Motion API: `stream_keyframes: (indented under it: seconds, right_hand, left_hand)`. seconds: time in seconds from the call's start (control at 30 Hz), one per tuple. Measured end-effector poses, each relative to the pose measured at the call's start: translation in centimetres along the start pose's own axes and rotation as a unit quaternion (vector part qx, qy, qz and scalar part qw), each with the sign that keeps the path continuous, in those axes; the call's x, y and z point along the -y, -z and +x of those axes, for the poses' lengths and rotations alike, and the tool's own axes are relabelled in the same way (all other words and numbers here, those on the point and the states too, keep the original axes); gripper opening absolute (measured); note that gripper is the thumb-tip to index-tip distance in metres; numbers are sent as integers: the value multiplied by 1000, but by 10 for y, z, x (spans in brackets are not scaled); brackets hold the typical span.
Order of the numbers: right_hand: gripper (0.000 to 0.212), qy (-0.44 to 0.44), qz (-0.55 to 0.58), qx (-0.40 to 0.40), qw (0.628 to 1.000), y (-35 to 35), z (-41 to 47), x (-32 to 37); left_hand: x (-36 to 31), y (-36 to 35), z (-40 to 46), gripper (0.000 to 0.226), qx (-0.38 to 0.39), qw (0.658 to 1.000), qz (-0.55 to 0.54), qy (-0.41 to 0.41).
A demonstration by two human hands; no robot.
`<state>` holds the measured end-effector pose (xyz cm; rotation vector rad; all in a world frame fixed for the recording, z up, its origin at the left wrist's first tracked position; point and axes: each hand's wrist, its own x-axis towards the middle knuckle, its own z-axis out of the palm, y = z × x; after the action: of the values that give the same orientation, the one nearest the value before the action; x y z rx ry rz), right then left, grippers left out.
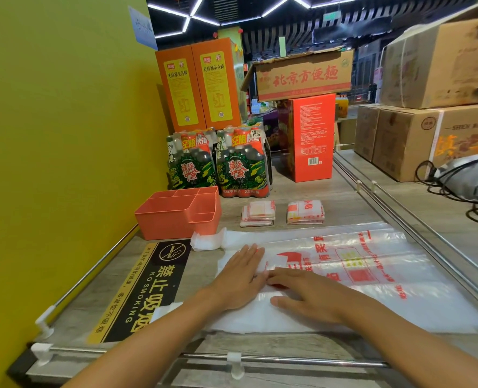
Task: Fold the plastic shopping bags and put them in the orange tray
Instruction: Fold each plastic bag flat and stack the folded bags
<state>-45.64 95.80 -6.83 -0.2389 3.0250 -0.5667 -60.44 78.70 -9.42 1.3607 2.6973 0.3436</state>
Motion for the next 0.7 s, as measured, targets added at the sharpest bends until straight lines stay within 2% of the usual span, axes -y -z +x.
stream_keyframes:
  seconds: [0.17, 0.5, 0.7]
  right_hand:
    - [59, -10, -7, 10, 1000, -1, 0, -2]
    - [59, -20, -12, 15, 1000, 0, -2, 0]
    - [58, -22, -9, 12, 1000, 0, -3, 0]
  left_hand:
    - [-4, 3, 7, 63, -39, 998, 42, -5]
    - [3, 1, 3, 55, 11, 997, 75, -21]
    - [4, 2, 4, 49, -15, 999, -43, 0]
